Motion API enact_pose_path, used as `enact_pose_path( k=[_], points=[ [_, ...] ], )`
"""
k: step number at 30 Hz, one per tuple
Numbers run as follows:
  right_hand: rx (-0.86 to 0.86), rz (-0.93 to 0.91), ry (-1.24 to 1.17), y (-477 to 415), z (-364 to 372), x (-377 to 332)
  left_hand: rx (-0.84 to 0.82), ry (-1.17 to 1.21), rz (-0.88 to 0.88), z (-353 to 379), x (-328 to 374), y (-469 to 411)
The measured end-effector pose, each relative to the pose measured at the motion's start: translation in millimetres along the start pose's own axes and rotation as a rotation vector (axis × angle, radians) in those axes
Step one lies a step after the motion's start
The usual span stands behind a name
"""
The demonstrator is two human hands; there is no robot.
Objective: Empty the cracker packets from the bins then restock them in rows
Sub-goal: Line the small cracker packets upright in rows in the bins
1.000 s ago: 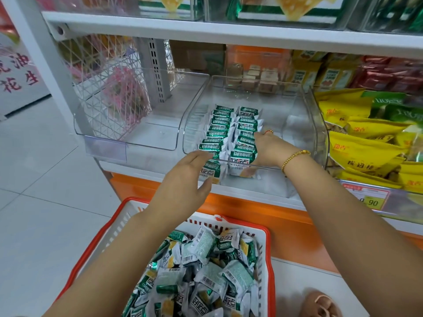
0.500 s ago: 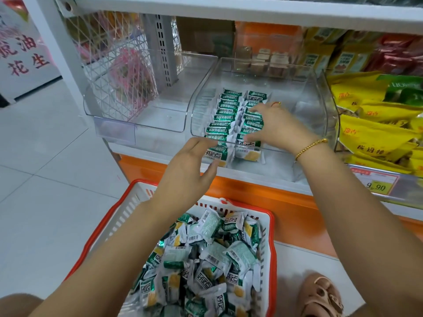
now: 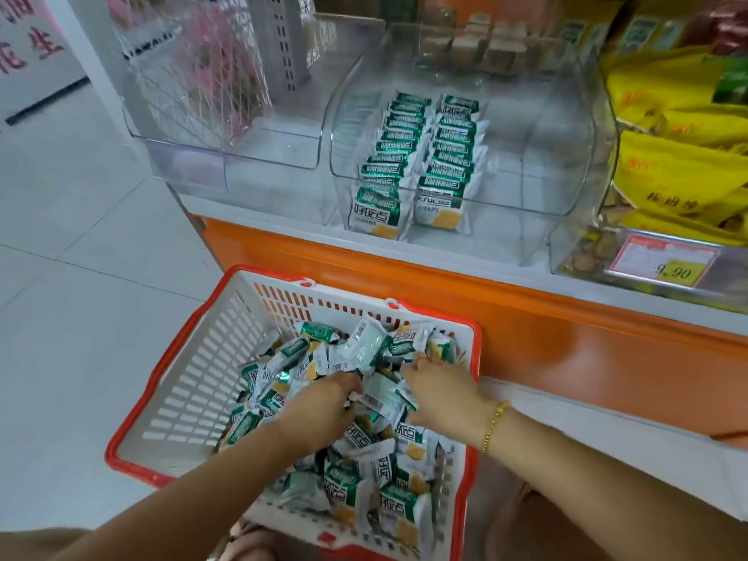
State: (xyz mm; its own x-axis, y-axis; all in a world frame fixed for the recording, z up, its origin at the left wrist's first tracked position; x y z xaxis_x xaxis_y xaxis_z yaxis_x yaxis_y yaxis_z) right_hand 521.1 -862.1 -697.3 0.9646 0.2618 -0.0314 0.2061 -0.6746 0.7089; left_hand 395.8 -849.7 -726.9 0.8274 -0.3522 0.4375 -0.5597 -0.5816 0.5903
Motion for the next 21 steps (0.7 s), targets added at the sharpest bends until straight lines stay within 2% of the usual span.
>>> enact_pose_path(
  k=[3, 7, 10, 17, 21],
  points=[
    [-0.068, 0.037, 0.032, -14, 36, -1, -0.090, -0.177, 0.076, 28, 6, -13],
    [-0.018, 0.022, 0.012, -21, 40, -2, -0.034, -0.328, 0.162, 30, 19, -25],
    [-0.035, -0.059, -0.239, -18, 26, 6, -0.004, -0.407, 0.192, 28, 28, -36],
    [-0.185, -0.118, -1.006, 2, 4, 53, -0.037, -0.597, 0.054, 25, 28, -59],
    [-0.212, -0.144, -1.004, 17, -4, 72, -0.042, -0.588, 0.024, 21, 31, -64]
  ],
)
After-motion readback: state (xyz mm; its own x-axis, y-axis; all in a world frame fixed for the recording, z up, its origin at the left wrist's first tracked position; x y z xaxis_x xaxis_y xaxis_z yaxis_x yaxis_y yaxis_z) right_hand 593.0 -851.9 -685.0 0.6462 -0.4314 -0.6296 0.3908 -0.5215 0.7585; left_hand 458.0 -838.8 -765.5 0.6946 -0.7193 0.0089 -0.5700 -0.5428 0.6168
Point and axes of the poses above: each hand's wrist, its own y-axis away from the middle knuckle, its own z-axis out of the palm, x = y × z, the point moved 9 cm from there along -y, towards the middle knuckle, and after that the axes turned 15 degrees about -x, right-handed, at the moved point
